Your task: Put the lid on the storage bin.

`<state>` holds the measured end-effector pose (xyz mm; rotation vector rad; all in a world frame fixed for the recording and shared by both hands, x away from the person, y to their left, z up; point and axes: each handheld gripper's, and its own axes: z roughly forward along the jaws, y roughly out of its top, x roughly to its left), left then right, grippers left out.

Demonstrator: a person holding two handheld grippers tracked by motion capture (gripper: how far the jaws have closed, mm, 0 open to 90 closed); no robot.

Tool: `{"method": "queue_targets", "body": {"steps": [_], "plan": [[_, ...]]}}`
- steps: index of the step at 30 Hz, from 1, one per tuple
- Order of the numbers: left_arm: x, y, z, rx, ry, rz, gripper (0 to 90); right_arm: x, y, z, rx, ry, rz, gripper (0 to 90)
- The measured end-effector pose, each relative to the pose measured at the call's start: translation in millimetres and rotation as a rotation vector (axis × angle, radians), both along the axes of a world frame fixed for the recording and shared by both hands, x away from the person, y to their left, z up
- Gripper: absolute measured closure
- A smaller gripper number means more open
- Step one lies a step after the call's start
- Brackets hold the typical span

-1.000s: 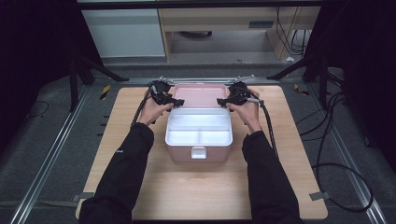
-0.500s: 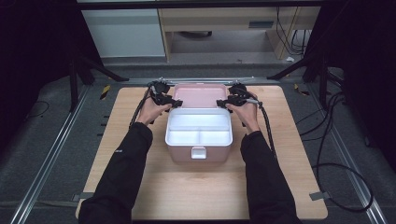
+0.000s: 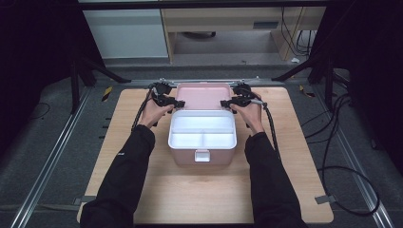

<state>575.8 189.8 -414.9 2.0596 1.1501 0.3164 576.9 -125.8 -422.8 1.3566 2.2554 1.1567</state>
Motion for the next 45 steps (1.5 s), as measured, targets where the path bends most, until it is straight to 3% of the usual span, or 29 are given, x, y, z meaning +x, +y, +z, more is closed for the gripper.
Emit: {"method": "queue_targets", "body": {"steps": [9, 15, 20, 29, 31, 40, 45], "plan": [[-8.4, 1.2, 19.4, -0.005, -0.066, 0.016, 50.3, -5.1, -1.2, 14.5, 0.027, -0.063, -0.013, 44.3], [-16.1, 1.3, 36.2, 0.0, -0.105, 0.015, 51.2, -11.6, -0.3, 31.1, 0.022, -0.108, -0.014, 44.6], [-23.2, 1.7, 50.1, -0.017, -0.151, 0.015, 51.7, -20.5, -3.2, 47.2, 0.051, -0.162, -0.022, 45.9], [-32.1, 1.0, 61.6, -0.028, -0.183, -0.001, 52.7, -32.1, -8.0, 64.5, 0.068, -0.209, -0.029, 47.6], [-34.0, 1.7, 64.2, -0.037, -0.19, -0.005, 52.9, -35.9, -7.8, 70.7, 0.05, -0.226, -0.023, 47.7], [-46.6, 1.0, 87.1, 0.022, -0.22, -0.019, 53.0, -46.4, -5.4, 85.5, 0.03, -0.248, -0.013, 48.6], [-54.2, 1.1, 91.3, 0.038, -0.226, -0.028, 53.1, -54.2, -4.6, 91.7, 0.014, -0.26, -0.005, 48.6]]}}
